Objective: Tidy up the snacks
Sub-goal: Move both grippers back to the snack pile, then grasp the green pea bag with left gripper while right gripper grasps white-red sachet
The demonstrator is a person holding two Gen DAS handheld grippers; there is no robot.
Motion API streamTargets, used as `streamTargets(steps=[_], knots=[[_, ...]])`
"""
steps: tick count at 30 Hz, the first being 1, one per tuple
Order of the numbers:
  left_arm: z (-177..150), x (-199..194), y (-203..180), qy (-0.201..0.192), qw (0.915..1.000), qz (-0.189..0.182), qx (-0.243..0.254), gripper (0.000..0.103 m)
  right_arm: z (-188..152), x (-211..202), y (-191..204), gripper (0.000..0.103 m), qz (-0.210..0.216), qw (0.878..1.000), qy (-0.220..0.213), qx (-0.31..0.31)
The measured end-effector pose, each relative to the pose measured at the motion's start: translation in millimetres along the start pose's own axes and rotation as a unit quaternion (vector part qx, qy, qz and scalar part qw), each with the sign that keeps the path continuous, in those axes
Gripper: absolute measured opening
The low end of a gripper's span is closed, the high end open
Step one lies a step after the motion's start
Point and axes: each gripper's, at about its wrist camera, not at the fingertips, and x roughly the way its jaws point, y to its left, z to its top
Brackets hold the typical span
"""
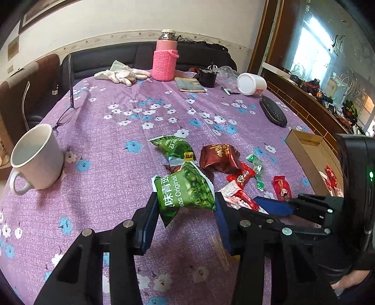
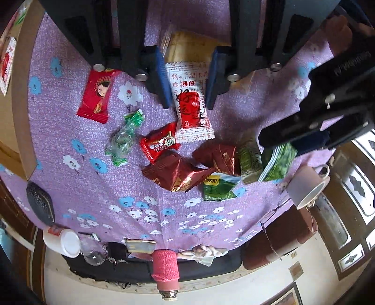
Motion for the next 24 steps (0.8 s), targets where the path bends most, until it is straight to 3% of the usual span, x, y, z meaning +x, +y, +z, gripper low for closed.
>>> streamTargets(steps=[2,7,13,24], knots=[[-1,0,-2,-0.002,1.0000,-0.001,0.004,0.045,-5,-8,-6,0.023,0.004,1.000,-0.016,0.020],[-4,-1,-16,-0.011,0.9997,-0.008,0.022,0.045,-20,-35,-28,0.023,0.037,0.994,-0.080,0.064],[-8,2,-33,-0.014,0.9988,-0.014,0.045,0.045,-19,-51,-50,0.023,0.042,0.986,-0.118,0.112],[-12,5,-44,-0.012,0.9976,-0.016,0.067,0.045,-20,-49,-71,0.023,0.009,0.982,-0.117,0.150]])
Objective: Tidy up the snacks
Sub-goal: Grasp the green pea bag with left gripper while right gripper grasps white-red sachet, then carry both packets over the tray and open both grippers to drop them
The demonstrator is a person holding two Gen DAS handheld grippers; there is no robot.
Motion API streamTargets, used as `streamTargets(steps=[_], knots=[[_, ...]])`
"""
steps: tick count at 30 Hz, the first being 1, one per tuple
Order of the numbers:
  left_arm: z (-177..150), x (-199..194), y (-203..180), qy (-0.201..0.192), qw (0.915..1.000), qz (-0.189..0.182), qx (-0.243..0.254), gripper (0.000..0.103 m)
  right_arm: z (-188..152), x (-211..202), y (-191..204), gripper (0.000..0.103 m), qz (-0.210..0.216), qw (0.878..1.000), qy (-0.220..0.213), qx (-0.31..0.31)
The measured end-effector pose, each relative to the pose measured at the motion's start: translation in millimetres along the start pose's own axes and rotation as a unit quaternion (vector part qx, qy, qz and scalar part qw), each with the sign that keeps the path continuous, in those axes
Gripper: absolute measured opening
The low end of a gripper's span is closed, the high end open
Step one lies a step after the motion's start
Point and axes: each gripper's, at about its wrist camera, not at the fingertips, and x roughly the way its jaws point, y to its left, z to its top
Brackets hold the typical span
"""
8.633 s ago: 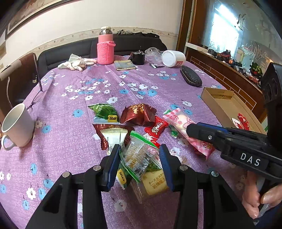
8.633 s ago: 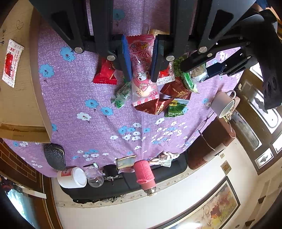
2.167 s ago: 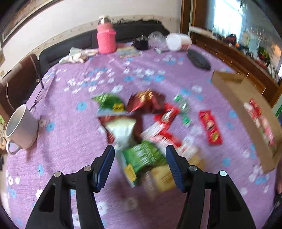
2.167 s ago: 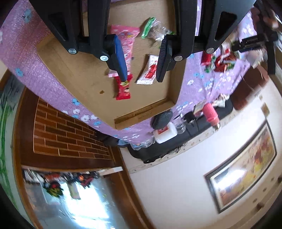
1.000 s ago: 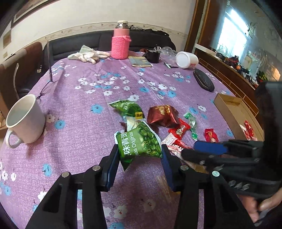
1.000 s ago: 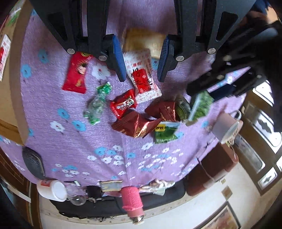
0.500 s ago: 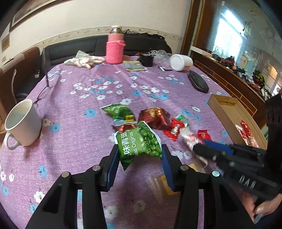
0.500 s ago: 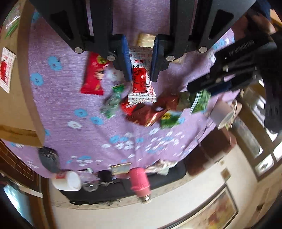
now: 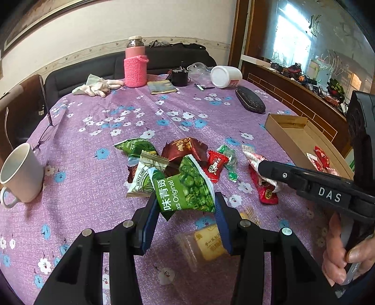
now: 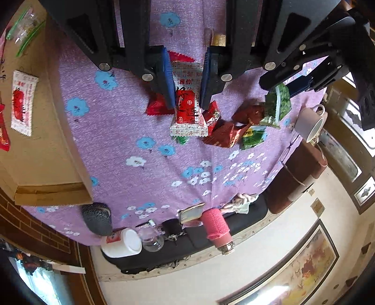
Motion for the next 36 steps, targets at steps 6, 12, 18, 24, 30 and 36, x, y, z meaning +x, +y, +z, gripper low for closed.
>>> streamTargets(steps=[6,12,18,24,30,36], knots=[[0,3,6,0.003,0.9999,0.005,-0.009,0.045,-1,2,2,0.023,-0.009,1.000,0.001,-0.009],[-1,2,6,0.002,0.9999,0.007,-0.009,0.045,-4,7,10,0.023,0.009,0.999,0.021,-0.029],[-1,4,5,0.004,0.9999,0.006,-0.008,0.045,-15,23,26,0.024,0.002,0.996,0.059,-0.072],[-1,5,6,0.008,0.9999,0.006,-0.011,0.045,-20,30,30,0.025,-0.024,0.993,0.063,-0.093],[-1,4,7,0.008,0.9999,0.006,-0.013,0.045,-21,31,31,0.026,-0.032,0.992,0.060,-0.105],[-1,3,7,0.006,0.9999,0.007,-0.014,0.045,-21,30,33,0.024,-0.036,0.991,0.055,-0.112]])
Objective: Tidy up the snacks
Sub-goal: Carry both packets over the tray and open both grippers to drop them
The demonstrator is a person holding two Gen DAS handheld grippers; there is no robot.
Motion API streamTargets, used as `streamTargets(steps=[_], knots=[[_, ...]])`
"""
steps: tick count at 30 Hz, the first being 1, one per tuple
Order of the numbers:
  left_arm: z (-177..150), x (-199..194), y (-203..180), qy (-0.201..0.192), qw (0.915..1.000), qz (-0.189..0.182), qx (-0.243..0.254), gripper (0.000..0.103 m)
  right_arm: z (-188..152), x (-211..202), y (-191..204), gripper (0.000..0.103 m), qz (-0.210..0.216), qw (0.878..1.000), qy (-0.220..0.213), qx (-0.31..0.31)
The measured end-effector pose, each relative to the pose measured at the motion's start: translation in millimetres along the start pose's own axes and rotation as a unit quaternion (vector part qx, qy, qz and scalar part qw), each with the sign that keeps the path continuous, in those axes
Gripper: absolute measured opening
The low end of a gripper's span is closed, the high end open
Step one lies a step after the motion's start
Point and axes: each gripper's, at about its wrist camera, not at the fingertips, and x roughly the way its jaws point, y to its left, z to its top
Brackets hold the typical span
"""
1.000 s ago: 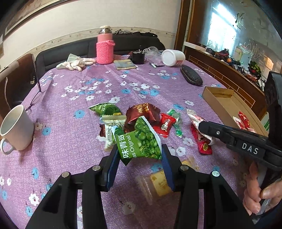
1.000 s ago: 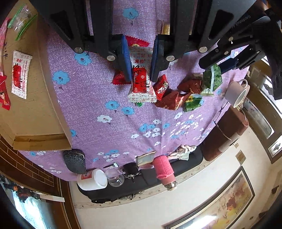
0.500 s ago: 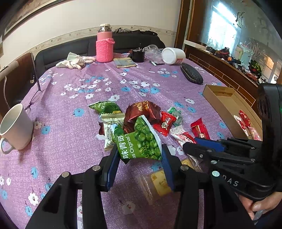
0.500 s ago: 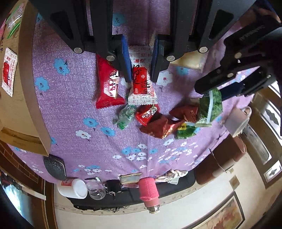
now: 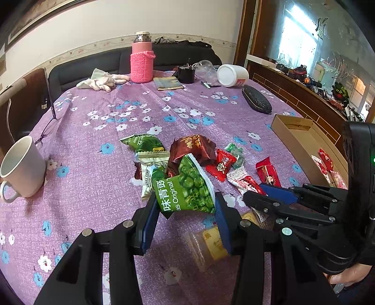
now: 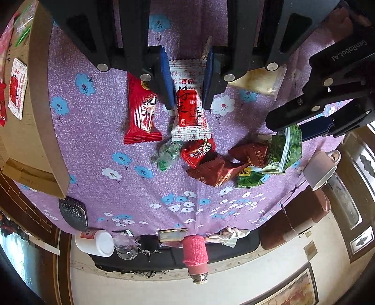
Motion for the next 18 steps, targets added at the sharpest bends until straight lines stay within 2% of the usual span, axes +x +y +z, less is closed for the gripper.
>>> streamTargets(steps=[8,15,18], knots=[[1,-8,-5,-0.014,0.9999,-0.008,0.006,0.045,11,-29,-14,0.023,0.030,0.997,-0.056,0.039],[0,-10,-21,-0.026,0.9989,-0.017,0.035,0.045,26,-59,-55,0.022,-0.023,0.988,-0.111,0.108],[0,-9,-29,-0.020,0.9987,-0.037,0.030,0.045,27,-67,-79,0.022,-0.029,0.982,-0.113,0.149]])
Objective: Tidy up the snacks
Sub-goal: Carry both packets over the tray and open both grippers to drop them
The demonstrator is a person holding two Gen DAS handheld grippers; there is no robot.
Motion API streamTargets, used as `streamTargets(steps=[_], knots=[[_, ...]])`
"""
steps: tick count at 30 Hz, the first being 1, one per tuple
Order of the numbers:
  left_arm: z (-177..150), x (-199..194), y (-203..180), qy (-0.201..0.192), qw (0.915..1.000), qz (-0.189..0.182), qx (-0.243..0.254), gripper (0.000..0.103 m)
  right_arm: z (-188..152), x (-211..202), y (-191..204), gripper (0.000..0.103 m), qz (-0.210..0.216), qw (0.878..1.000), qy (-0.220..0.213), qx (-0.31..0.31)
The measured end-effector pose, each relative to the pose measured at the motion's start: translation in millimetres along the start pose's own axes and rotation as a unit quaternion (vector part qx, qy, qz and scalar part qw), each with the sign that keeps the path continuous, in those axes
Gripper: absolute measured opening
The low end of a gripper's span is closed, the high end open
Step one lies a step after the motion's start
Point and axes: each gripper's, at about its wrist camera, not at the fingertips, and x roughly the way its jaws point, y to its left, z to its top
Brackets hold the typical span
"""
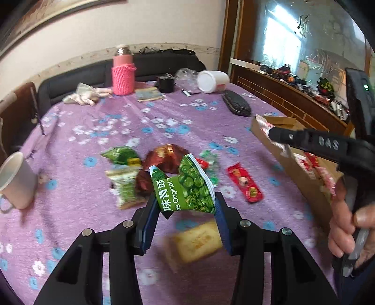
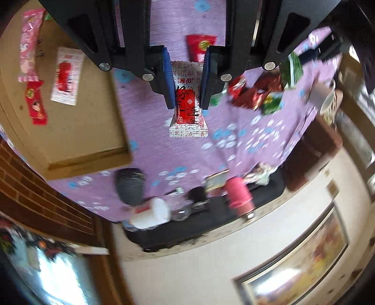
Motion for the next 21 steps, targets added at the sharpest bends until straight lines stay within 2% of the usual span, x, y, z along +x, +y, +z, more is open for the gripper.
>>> streamTargets(steps=[7,11,18,21], knots=[[15,1,-52,0.016,0.9994,-0.022,0.023,0.045,22,-20,-58,0.022,-0.013,0.995,-0.017,0.098],[35,8,-102,0.016,0.9969,-0.057,0.051,0.045,30,-30,-102,0.022,-0.019,0.985,-0.023,0.168],[50,59,-188,0.062,0.9886,-0.109,0.084,0.045,33,-35,-169,0.022,-0.035,0.966,-0.009,0.255],[46,78,-209,0.068,0.9882,-0.097,0.097,0.044,32,-29,-184,0.022,-0.039,0.963,0.007,0.268]])
